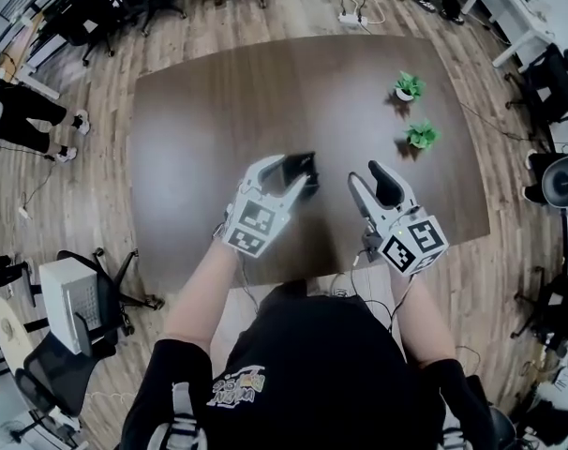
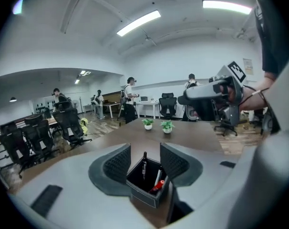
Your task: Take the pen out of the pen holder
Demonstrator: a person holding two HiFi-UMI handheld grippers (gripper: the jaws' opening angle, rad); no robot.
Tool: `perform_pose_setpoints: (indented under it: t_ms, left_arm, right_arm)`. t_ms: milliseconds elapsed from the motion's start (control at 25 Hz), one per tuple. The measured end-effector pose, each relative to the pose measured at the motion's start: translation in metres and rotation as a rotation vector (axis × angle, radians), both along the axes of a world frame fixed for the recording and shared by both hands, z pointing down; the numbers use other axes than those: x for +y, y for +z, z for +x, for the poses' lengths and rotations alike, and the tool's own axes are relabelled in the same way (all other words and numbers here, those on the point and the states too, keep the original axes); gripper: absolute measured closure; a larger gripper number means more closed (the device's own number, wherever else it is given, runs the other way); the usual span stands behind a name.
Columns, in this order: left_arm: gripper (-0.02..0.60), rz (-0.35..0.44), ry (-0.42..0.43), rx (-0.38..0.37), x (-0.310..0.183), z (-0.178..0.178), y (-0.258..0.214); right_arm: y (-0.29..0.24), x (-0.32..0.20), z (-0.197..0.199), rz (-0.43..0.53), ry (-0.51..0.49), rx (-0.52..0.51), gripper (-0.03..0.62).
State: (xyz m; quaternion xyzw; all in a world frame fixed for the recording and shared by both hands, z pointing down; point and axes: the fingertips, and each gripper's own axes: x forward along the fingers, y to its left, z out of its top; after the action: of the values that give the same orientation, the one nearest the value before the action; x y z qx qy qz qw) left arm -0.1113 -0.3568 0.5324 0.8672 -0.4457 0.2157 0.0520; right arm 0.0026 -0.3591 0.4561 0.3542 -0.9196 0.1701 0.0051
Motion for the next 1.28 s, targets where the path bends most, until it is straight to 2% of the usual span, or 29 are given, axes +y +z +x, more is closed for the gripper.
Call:
perform_pose_setpoints:
  t_ms: [120,240,640,960,1280]
  left_arm:
    - [0.412,-0.023,0.075,-0.065,-0.008,0.003,0.014]
    - [0.413,-0.027,0.117,-0.1,-0.018,0.007,0.024]
    - [0.413,-0.079,0.246,-0.139,-0.043,0.024,0.051]
    - [0.414,-0.122,0.304,-0.16,-0.058,0.034,0.072]
    - [0.449,-0.138,0.366,-0.201,-0.06,0.044,0.084]
  right_arm:
    - [0.008,-0.003,0.002,-0.02,0.025,0.0,0.381]
    - [0.017,-0.005,0.007,-0.036,0.049,0.004,0.381]
    - [0.028,-0.007,0.007,-0.063,0.094,0.025,0.384]
    - [0.042,-0.01,0.001,-0.08,0.095,0.044,0.382]
    - [0.05,-0.016,0.005,-0.107,0.124,0.033,0.387]
